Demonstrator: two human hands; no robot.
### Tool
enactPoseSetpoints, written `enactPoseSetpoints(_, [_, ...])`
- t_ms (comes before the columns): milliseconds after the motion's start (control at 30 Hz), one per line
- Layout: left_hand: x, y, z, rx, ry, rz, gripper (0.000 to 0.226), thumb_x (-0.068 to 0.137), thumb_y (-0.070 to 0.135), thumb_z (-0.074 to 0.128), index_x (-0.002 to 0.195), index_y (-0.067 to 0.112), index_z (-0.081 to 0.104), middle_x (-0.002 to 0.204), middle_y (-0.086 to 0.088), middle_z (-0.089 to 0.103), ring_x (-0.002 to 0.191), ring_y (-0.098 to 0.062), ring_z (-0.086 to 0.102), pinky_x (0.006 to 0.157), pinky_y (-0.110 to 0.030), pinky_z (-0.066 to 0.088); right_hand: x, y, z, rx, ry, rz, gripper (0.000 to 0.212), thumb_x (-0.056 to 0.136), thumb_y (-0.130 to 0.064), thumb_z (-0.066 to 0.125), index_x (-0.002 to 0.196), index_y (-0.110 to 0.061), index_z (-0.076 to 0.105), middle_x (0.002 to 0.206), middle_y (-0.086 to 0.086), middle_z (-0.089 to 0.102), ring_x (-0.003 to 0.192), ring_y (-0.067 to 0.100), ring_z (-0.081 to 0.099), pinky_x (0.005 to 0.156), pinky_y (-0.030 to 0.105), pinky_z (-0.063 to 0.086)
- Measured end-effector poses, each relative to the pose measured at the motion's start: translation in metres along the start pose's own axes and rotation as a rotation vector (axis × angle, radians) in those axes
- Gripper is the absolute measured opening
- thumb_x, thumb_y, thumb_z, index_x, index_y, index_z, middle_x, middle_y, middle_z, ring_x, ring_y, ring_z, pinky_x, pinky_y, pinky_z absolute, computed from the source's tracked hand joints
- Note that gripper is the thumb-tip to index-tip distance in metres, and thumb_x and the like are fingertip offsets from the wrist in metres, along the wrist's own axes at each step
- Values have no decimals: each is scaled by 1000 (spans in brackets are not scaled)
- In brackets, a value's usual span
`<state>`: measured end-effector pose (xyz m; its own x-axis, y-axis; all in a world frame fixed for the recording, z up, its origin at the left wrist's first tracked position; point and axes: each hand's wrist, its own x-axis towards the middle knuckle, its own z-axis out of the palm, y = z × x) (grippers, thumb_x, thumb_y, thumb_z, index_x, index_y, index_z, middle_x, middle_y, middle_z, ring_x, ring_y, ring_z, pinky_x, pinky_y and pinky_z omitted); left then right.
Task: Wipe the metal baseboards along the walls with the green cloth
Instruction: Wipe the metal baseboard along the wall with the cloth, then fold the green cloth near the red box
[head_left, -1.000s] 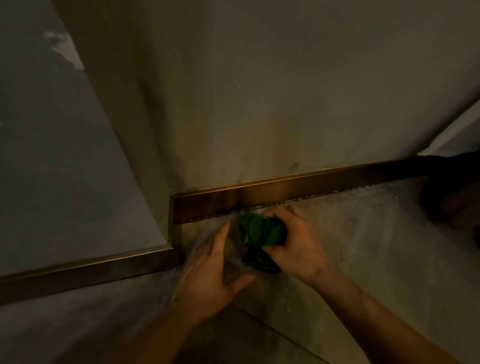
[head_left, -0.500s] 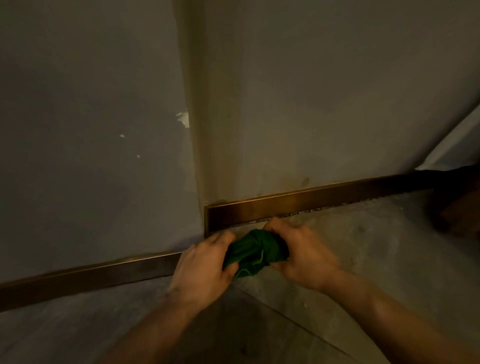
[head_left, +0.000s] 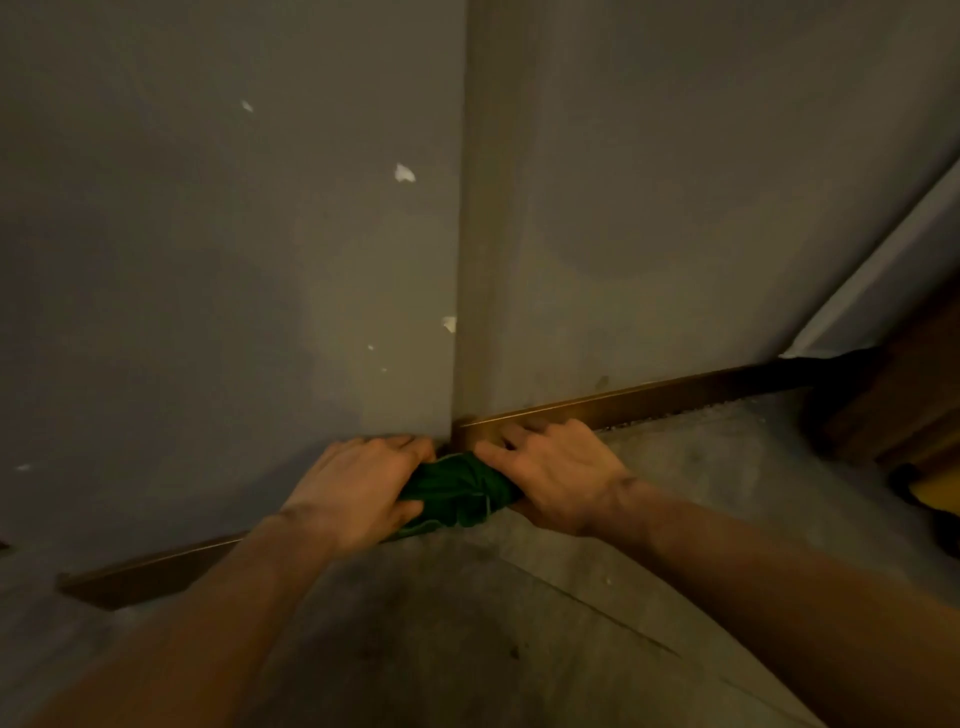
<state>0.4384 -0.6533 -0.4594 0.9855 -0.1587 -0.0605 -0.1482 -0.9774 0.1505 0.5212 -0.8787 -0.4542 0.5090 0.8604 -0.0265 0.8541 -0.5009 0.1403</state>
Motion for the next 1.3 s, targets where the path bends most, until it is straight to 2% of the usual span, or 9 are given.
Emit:
enactPoseSetpoints(67, [-11, -8, -21, 6, -12, 1, 39, 82, 44, 69, 115, 34, 52, 116, 8, 66, 105, -23, 64, 79, -34, 45, 7, -13, -23, 29, -29, 9, 50, 90, -50, 53, 131, -34, 28, 112, 6, 58, 89, 30, 61, 62, 37, 41])
enactPoseSetpoints(167, [-39, -19, -50, -14, -69, -24, 40, 82, 46, 68, 115, 33, 51, 117, 7, 64, 107, -24, 64, 80, -36, 46, 10, -42, -57, 87, -111, 25, 53, 89, -48, 55, 133, -33, 29, 117, 6, 57, 97, 29, 59, 71, 39, 47])
enactPoseSetpoints(267, [-80, -26, -78, -75, -108, -74, 38, 82, 46, 66, 113, 34, 48, 115, 5, 64, 105, -27, 64, 80, -38, 45, 11, -74, -98, 126, -176, 18, 53, 88, -45, 59, 131, -31, 30, 119, 7, 57, 102, 30, 58, 73, 40, 47])
enactPoseSetpoints(433, [-142, -29, -145, -175, -98, -174, 41, 82, 46, 67, 117, 35, 48, 107, 5, 63, 97, -26, 65, 67, -37, 43, 15, -116, -183, 220, -238, 20, 59, 86, -40, 65, 134, -31, 33, 124, 7, 54, 110, 29, 55, 82, 43, 49])
enactPoseSetpoints(633, [-205, -32, -270, -266, -71, -326, 34, 87, 40, 67, 115, 34, 49, 103, 5, 61, 92, -22, 61, 71, -36, 48, 35, -148, -317, 244, -261, -15, 57, 82, -39, 69, 130, -28, 39, 115, 5, 54, 101, 27, 55, 75, 40, 52])
enactPoseSetpoints(767, [-241, -30, -369, -299, -32, -427, 36, 87, 39, 69, 118, 32, 50, 104, 5, 62, 92, -21, 61, 72, -35, 48, 53, -162, -424, 268, -264, -69, 48, 83, -33, 65, 125, -25, 44, 106, 6, 54, 92, 28, 55, 68, 40, 52])
enactPoseSetpoints(933, [-283, -31, -495, -339, 8, -590, 32, 86, 37, 70, 112, 35, 51, 104, 7, 60, 93, -20, 60, 68, -35, 46, 80, -175, -550, 287, -273, -144, 49, 79, -32, 70, 121, -26, 46, 103, 5, 54, 89, 28, 54, 60, 36, 46])
enactPoseSetpoints(1133, [-324, -31, -614, -306, 199, -813, 33, 79, 32, 73, 108, 34, 58, 109, 9, 64, 100, -21, 61, 73, -40, 52, 116, -194, -661, 313, -177, -240, 42, 78, -31, 69, 114, -28, 48, 100, 2, 51, 90, 28, 55, 60, 34, 40])
enactPoseSetpoints(1300, [-376, -51, -672, -204, 302, -959, 36, 78, 35, 74, 110, 35, 58, 108, 11, 64, 102, -19, 61, 71, -35, 46, 154, -241, -723, 331, -91, -367, 44, 78, -26, 63, 118, -30, 47, 100, 1, 51, 91, 29, 56, 58, 33, 36])
